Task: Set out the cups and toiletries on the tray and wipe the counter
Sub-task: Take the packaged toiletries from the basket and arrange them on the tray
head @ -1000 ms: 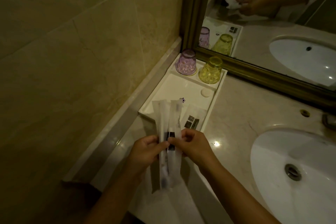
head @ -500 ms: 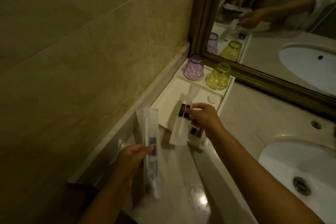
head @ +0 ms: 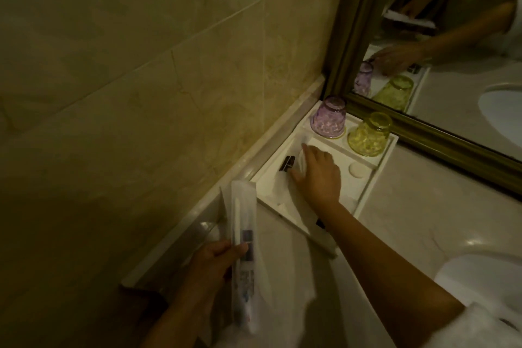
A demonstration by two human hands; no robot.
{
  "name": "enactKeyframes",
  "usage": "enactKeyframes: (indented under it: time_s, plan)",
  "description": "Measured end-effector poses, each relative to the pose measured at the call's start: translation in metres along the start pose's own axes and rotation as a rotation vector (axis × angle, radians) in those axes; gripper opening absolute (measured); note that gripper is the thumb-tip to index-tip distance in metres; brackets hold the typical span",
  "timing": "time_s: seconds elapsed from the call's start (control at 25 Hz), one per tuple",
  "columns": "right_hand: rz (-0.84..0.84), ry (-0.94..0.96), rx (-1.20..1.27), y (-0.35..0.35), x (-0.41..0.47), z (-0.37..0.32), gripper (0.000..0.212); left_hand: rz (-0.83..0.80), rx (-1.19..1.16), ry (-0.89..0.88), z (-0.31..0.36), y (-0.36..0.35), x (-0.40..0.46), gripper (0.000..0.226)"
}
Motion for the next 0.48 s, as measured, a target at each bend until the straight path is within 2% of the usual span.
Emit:
enactKeyframes:
  time_s: [0.08, 0.12, 0.2, 0.48]
  plan:
    - [-0.169, 0.251, -0.101, -0.008, -0.003, 0.0, 0.071, -0.01, -0.017, 0.006, -0.001, -0.002, 0.002, 0.005]
    - [-0.243, 0.28, -0.087, -0.012, -0.003, 0.003, 0.073, -0.01, -0.027, 0.01, -0.002, -0.002, 0.002, 0.005]
    - [-0.3, 0.245, -0.042, -0.019, -0.003, 0.01, 0.075, -0.012, -0.043, 0.019, -0.003, -0.004, 0.004, 0.006]
    - [-0.274, 0.208, -0.007, -0.035, -0.002, -0.012, 0.078, -0.012, -0.065, 0.018, 0.001, -0.004, 0.001, 0.008]
Point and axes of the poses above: each hand's wrist, its own x-axis towards the middle knuckle, its own y-axis out of the back of the hand, z = x × y, the point moved 3 cm from there along x, towards the middle knuckle, and after that the axes turned 9 degrees about y, right-handed, at the moved point
